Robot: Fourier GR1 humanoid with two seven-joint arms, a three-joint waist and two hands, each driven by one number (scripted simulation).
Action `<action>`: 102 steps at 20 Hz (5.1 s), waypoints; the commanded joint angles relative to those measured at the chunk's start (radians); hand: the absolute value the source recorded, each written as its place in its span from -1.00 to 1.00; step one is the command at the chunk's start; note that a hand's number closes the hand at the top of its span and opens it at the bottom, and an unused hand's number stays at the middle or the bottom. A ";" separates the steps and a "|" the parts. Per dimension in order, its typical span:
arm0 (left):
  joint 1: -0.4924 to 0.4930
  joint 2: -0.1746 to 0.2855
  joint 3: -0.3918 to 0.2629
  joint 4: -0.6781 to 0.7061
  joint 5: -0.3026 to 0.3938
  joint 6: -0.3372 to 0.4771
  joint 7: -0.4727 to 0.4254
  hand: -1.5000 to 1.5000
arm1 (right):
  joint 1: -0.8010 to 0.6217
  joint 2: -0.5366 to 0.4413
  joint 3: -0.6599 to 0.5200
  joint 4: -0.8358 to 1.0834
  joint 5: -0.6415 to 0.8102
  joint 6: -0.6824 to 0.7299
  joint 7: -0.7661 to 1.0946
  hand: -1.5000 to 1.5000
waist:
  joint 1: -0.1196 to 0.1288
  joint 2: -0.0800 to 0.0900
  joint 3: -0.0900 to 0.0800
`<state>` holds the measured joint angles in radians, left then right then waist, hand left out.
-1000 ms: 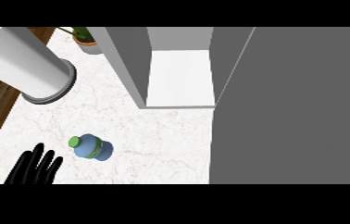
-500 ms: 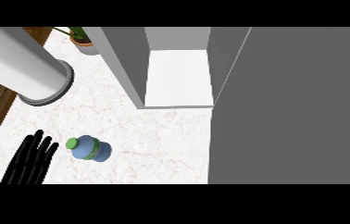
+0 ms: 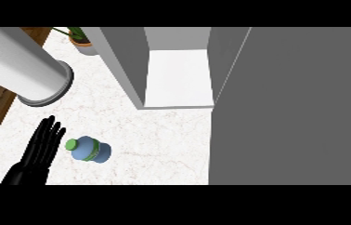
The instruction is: Pick up the bottled water, place it into the cabinet and close the cabinet
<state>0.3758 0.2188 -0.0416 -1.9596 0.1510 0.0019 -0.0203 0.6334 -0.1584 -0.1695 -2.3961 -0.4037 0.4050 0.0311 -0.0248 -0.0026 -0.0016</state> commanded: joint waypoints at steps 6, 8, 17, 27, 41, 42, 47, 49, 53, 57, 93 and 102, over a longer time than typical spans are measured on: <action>-0.056 -0.007 0.068 0.296 0.001 -0.052 -0.157 -1.00 | 0.095 -0.004 -0.054 -0.158 -0.203 0.030 0.023 -1.00 | 0.006 0.000 0.000; -0.194 0.006 0.084 0.332 0.003 -0.023 -0.059 -1.00 | 0.099 -0.011 -0.045 -0.206 -0.226 0.003 0.062 -1.00 | -0.006 0.002 -0.001; -0.272 -0.037 0.109 0.695 -0.046 -0.048 -0.281 -1.00 | 0.132 -0.040 -0.076 -0.163 -0.246 0.057 0.015 -1.00 | -0.001 0.002 0.000; -0.310 -0.043 0.190 0.957 0.026 -0.164 -0.492 -1.00 | 0.186 -0.054 -0.052 -0.211 -0.265 0.029 0.019 -1.00 | 0.006 0.004 -0.003; -0.422 -0.110 0.198 1.216 0.083 -0.372 -0.677 1.00 | 0.228 -0.072 -0.107 -0.166 -0.271 0.059 -0.076 -1.00 | 0.004 0.002 -0.001; -0.474 -0.093 0.222 1.231 0.116 -0.395 -0.631 1.00 | 0.234 -0.052 -0.085 -0.186 -0.241 0.058 -0.091 -1.00 | 0.000 0.002 -0.001; -0.481 -0.048 0.219 1.228 0.102 -0.432 -0.655 1.00 | 0.255 -0.099 -0.142 -0.205 -0.293 0.061 -0.082 -1.00 | 0.006 0.001 0.000; -0.496 -0.077 0.210 1.230 0.095 -0.429 -0.694 1.00 | 0.260 -0.082 -0.131 -0.187 -0.281 0.068 -0.095 -1.00 | 0.005 0.001 0.000; -0.517 -0.030 0.267 1.280 0.140 -0.459 -0.707 1.00 | 0.238 -0.113 -0.138 -0.200 -0.314 0.037 -0.067 -1.00 | 0.010 0.003 -0.001; -0.600 0.003 0.330 1.353 0.170 -0.432 -0.744 1.00 | 0.296 -0.075 -0.126 -0.175 -0.268 0.103 -0.136 -1.00 | -0.007 0.002 -0.001; -0.918 -0.219 -0.199 0.869 0.133 0.408 -0.240 1.00 | 0.285 -0.127 -0.170 -0.159 -0.341 0.080 -0.136 -1.00 | -0.009 0.004 0.000; -1.091 -0.219 -0.180 1.129 0.122 0.454 -0.214 1.00 | 0.230 -0.139 -0.152 -0.128 -0.363 0.043 -0.117 -1.00 | -0.004 0.009 0.000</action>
<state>-0.6318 0.0002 -0.2498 -0.9421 0.2792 0.4629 -0.2519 0.8448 -0.3088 -0.3262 -2.3512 -0.6813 0.5114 -0.1674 -0.0331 0.0035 -0.0016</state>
